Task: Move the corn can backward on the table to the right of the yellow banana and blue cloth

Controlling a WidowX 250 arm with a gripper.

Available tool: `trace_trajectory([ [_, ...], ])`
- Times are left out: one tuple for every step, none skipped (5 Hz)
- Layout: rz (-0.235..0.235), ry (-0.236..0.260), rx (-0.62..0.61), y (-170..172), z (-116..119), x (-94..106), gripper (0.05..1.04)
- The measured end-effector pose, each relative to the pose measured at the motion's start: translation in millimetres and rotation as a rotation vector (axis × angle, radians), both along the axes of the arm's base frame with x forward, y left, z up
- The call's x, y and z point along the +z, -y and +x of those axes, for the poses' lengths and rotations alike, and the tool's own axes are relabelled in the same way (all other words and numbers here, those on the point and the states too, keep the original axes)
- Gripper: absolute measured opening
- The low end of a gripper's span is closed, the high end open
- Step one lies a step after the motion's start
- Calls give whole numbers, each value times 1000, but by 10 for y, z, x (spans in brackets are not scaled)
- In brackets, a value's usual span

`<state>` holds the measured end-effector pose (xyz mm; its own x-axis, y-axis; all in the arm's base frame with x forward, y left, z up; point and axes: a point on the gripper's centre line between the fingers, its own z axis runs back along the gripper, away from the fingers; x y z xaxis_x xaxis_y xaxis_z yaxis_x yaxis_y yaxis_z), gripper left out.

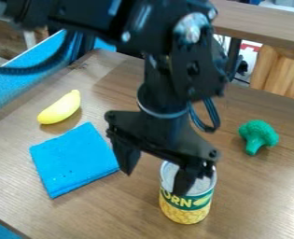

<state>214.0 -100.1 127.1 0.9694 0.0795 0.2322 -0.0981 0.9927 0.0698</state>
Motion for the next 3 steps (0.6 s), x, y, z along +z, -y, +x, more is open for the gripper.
trace_trajectory([
  [-16,45,8,67,-52,-78,1001],
  [-26,51,47,76,-83,-137,1001],
  [-30,62,94,97,-149,-227,1001],
])
